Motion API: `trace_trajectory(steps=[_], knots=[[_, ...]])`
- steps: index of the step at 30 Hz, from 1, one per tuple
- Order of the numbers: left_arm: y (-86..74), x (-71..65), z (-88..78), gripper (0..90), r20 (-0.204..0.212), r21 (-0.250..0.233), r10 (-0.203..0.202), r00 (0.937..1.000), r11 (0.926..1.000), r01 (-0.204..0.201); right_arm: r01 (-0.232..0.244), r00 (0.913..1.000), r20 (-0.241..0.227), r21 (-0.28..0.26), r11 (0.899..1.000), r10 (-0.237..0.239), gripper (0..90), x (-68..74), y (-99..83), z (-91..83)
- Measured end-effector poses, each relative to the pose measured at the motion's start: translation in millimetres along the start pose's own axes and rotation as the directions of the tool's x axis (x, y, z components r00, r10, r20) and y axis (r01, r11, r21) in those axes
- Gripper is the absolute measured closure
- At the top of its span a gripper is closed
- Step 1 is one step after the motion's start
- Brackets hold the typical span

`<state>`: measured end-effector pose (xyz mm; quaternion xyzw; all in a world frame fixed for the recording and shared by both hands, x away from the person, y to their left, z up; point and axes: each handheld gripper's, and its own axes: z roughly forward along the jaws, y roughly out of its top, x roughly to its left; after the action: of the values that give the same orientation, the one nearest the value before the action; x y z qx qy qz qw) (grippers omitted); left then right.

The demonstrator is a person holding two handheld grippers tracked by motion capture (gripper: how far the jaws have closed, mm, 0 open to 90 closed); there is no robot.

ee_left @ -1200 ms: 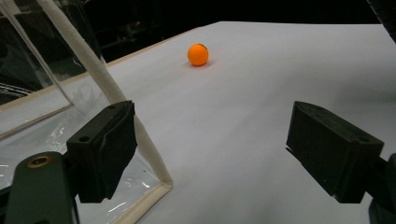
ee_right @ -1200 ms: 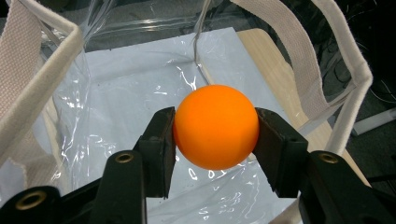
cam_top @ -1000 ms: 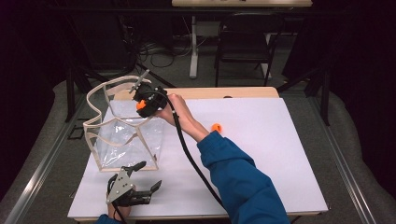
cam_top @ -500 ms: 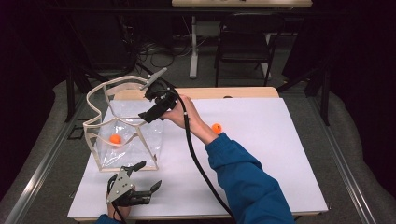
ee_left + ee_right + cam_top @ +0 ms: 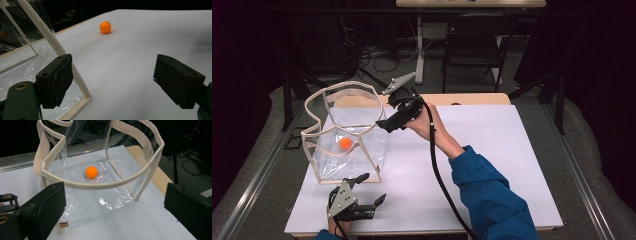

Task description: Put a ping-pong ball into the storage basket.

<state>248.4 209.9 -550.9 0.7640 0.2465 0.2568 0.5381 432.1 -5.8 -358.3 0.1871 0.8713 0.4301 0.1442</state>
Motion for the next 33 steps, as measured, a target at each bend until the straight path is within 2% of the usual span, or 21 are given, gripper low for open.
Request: trace_trajectory(steps=[11, 22, 33], knots=[[0.1, -0.3, 0.4, 15.9, 0.001, 0.001, 0.003, 1.0, 1.0, -0.003, -0.013, 0.9997, 0.021, 0.009, 1.0, 0.013, 2.8, -6.4, -27.5, -16.8], [0.0, -0.3, 0.5, 15.9, -0.002, 0.003, 0.002, 1.0, 1.0, -0.002, -0.035, 0.999, 0.03, 0.036, 0.999, 0.033, 2.7, -9.4, -60.2, -22.1], [-0.3, 0.1, 0.8, 15.9, -0.005, 0.006, 0.003, 1.0, 1.0, -0.003, -0.082, 0.9961, 0.036, 0.027, 0.996, 0.081, 2.7, -15.7, -96.6, -33.1]])
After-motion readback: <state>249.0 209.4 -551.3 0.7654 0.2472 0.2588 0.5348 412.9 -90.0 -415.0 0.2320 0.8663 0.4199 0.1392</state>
